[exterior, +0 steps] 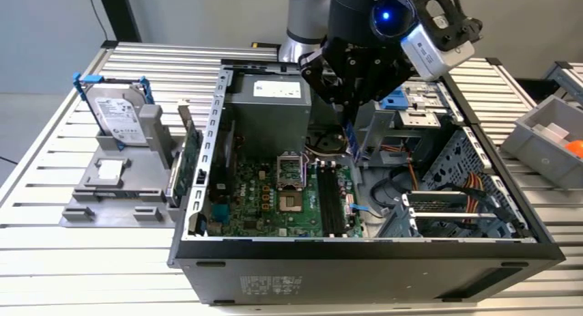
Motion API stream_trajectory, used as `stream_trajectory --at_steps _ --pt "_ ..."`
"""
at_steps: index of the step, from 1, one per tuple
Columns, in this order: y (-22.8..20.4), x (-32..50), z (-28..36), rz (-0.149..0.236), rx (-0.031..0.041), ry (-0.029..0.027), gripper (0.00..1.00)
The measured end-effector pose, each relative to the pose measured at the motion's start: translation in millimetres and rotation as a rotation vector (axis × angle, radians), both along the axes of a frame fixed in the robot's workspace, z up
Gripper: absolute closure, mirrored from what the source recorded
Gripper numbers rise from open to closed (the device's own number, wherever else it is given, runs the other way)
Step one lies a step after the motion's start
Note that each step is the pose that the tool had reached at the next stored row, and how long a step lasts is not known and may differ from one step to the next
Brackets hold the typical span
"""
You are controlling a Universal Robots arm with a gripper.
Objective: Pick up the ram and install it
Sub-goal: 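Pick up the ram and move it above insertion slot, then insert the ram into the slot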
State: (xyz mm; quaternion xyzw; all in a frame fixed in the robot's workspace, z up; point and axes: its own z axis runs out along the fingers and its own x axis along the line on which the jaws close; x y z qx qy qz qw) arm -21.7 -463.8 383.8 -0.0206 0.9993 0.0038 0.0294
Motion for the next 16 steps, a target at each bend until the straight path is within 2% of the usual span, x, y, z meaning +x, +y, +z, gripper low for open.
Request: stream_trajectory --at_steps 8,16 --pt "0.0 0.0 0.0 -0.058 0.0000 0.0000 1.00" --pt "0.0 0.1 0.0 -0.061 0.0000 0.0000 1.00"
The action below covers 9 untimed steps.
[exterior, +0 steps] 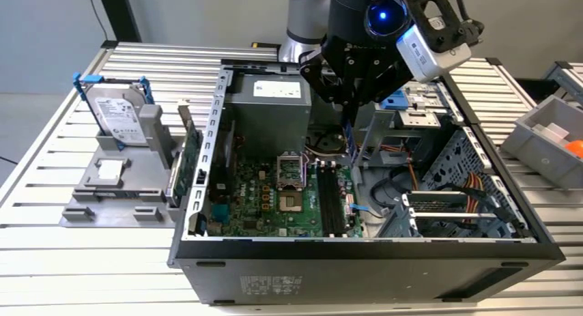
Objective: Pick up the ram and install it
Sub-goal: 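Insert the ram into the slot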
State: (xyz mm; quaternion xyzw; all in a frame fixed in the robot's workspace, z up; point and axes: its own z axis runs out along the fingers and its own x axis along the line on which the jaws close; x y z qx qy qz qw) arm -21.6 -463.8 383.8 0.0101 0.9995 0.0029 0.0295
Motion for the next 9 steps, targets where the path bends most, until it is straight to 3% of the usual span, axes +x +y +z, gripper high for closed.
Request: stream_trajectory --at_steps 9 --pt "0.0 3.9 -0.5 -0.004 -0.0002 0.0000 1.00"
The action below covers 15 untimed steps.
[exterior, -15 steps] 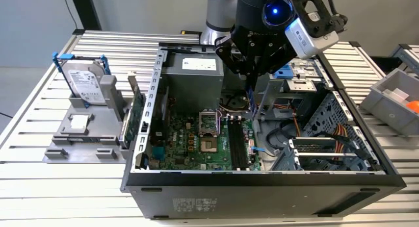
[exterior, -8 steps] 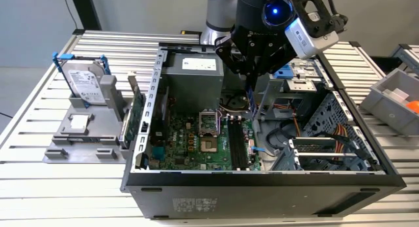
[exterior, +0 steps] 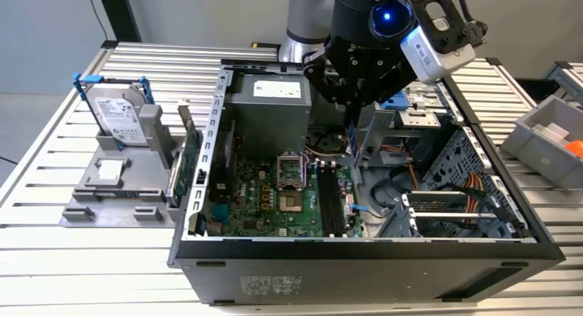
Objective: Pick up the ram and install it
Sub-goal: 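Insert the ram into the slot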
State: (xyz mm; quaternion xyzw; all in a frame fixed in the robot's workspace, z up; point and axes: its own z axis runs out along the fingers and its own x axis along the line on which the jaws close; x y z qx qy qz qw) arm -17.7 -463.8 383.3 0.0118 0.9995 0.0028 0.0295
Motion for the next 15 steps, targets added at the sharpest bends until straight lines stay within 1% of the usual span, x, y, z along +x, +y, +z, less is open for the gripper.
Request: stream_trajectory --at_steps 15 --pt "0.0 3.8 -0.5 -0.007 -0.0001 0.0000 1.00"
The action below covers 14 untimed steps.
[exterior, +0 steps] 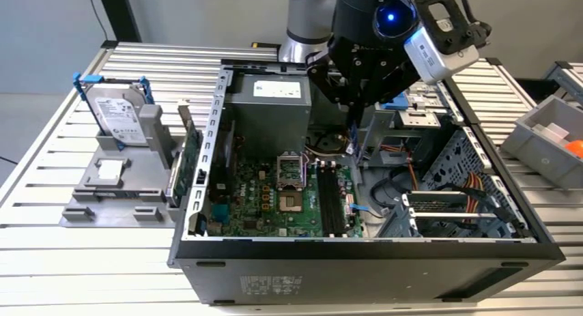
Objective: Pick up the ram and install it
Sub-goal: 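Insert the ram into the slot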
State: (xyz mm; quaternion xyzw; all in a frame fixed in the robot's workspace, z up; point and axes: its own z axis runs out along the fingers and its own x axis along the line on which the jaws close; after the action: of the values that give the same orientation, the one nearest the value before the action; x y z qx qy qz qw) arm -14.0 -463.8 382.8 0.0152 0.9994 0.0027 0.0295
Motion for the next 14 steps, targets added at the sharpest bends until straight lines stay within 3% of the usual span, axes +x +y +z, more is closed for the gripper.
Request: stream_trajectory --at_steps 14 --pt "0.0 6.4 -0.5 -0.024 0.0001 0.0000 1.00"
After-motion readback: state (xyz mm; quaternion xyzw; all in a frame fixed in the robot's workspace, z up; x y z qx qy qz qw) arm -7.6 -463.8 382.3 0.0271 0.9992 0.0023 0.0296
